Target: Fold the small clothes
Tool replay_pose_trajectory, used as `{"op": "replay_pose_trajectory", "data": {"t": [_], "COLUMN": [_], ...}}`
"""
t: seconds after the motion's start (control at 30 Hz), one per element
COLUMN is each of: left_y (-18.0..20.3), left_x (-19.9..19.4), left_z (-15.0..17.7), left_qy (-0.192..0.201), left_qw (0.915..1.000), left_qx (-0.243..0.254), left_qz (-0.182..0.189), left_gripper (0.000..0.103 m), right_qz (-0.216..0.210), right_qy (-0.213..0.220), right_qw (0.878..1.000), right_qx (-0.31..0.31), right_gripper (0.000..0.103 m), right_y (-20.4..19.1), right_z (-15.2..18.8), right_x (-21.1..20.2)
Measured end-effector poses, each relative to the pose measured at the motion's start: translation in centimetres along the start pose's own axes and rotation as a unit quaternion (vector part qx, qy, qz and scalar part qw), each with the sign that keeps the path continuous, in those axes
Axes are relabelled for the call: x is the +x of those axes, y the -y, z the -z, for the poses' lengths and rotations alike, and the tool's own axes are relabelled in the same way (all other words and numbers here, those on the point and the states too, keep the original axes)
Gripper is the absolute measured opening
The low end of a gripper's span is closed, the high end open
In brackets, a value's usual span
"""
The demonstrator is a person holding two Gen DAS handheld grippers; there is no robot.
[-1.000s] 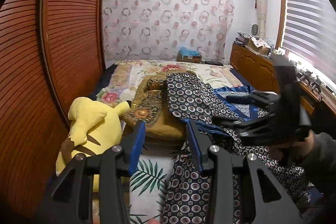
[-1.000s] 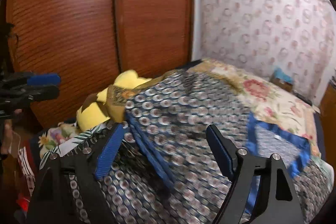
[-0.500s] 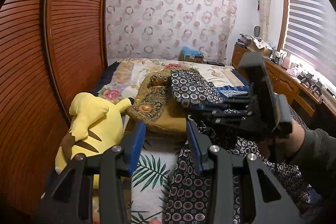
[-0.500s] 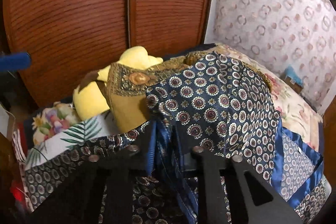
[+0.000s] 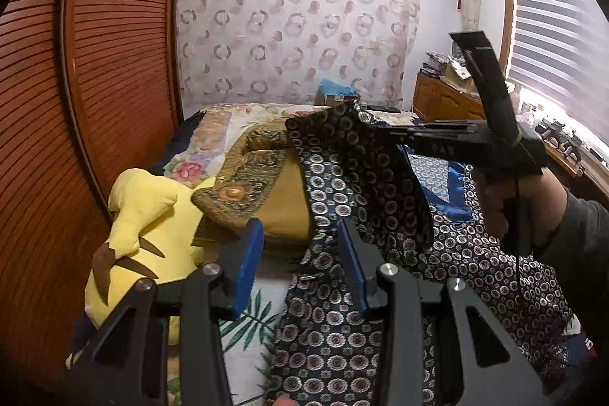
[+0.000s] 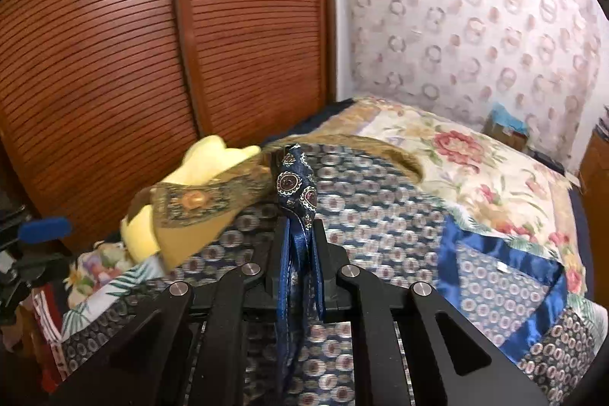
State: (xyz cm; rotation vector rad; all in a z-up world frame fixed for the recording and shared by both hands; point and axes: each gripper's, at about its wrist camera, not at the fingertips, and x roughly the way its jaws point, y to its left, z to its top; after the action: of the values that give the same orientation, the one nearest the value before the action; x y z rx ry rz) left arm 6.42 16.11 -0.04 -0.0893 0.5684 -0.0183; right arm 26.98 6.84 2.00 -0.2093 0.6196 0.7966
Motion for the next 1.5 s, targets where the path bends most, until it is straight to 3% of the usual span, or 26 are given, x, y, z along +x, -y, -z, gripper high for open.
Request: {"op": "replay_pose_trajectory", "data": {"t": [0.17,0.27,0.37,0.43,0.47,0.5,0.77,1.03,1.3,1.5], "left_y": [1.3,2.3,3.4,4.3,4.7,5.1,8.5,11.7,14.4,15.2], "left_x": [0.7,1.2,2.0,2.9,3.2,3.7,7.9,11.3,13.5,14.7], "left_z": [0.3,0.5,0.5,0.8,0.8,1.0,1.8,1.8,1.8,2.0], "left_qy": [-0.006,-0.012,-0.021,-0.031,-0.034,-0.039,-0.083,-0.117,-0.144,-0.157], "left_qw": [0.9999,0.9996,0.9992,0.9986,0.9983,0.9979,0.9932,0.9878,0.9819,0.9791], "left_qx": [0.009,0.011,0.019,0.024,0.026,0.028,0.045,0.068,0.097,0.104], "left_qz": [0.011,0.021,0.029,0.036,0.039,0.044,0.068,0.076,0.077,0.076], "left_gripper": [0.039,0.039,0.039,0.039,0.039,0.039,0.039,0.039,0.039,0.039], "right_qz": [0.041,0.067,0.062,0.065,0.069,0.071,0.123,0.221,0.259,0.257], "right_qy": [-0.006,-0.009,-0.004,0.001,0.004,0.008,-0.012,-0.044,-0.076,-0.089], "right_qw": [0.999,0.996,0.996,0.996,0.996,0.996,0.99,0.967,0.943,0.935], "right_qx": [0.032,0.057,0.065,0.062,0.059,0.059,0.067,0.118,0.193,0.228], "right_gripper": [0.009,0.03,0.036,0.055,0.073,0.08,0.08,0.08,0.079,0.077], "right_y": [2.7,4.2,5.3,5.9,6.3,6.7,10.6,17.5,23.4,25.3], "right_z": [-0.1,0.1,0.5,1.1,1.6,2.1,8.9,18.0,24.6,27.3], "right_x": [0.1,-0.2,-1.6,-2.9,-4.1,-4.9,-13.6,-21.7,-25.4,-26.5]}}
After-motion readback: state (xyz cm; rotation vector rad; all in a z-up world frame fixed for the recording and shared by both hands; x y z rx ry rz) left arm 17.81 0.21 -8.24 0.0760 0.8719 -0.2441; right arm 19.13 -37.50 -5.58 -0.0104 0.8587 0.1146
